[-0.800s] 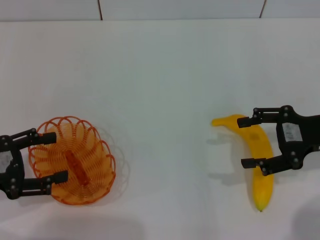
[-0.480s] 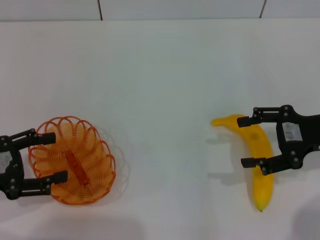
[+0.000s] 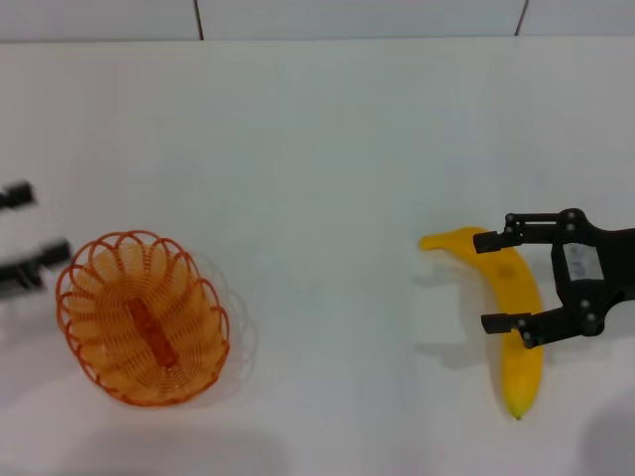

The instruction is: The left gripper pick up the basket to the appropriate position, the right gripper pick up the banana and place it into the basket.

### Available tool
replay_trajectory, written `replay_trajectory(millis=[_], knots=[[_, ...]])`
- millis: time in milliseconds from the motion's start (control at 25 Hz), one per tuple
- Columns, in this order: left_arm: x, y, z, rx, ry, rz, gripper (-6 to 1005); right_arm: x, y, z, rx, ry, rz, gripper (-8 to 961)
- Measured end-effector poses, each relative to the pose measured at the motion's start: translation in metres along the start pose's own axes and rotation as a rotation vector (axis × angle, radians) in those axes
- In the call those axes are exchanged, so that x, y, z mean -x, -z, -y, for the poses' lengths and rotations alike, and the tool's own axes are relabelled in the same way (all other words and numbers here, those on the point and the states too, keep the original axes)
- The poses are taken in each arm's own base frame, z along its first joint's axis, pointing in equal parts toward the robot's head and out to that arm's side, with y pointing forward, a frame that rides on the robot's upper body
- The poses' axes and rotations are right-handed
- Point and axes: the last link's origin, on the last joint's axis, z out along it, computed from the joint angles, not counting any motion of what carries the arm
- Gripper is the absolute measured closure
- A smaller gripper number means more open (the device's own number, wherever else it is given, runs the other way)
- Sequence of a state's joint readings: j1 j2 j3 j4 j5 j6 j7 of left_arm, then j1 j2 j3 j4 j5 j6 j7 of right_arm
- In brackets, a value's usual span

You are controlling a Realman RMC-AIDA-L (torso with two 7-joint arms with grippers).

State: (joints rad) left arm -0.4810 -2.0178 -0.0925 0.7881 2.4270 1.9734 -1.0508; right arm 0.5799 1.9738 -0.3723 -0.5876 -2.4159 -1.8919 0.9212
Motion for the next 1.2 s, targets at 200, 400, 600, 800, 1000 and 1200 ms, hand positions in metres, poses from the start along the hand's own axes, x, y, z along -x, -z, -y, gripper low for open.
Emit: replay_trajectory(millis=[200,400,600,800,1000,1200], knots=[[-0.056,0.010,0.045,-0.066,0.162,0.060,114,0.000,0.001,0.001,-0.005,0.001,0.000,90],[-0.090,0.006,0.075,-0.046,0.265,0.249,118,0.002,0.000,0.004,-0.002,0.009,-0.003,90],[-0.093,-0.014,0.078,0.032,0.198,0.518,122,0.004,-0.001,0.005,0.001,0.013,-0.002,91],[-0.084,-0.032,0.082,0.025,0.128,0.698,125,0.005,-0.001,0.005,0.001,0.015,-0.001,91],[-0.079,-0.070,0.083,0.018,0.006,0.775,126,0.005,-0.001,0.005,-0.001,0.015,0.001,90],[-0.080,-0.104,0.072,0.083,-0.104,0.788,126,0.005,-0.001,0.006,0.000,0.016,0.001,90]])
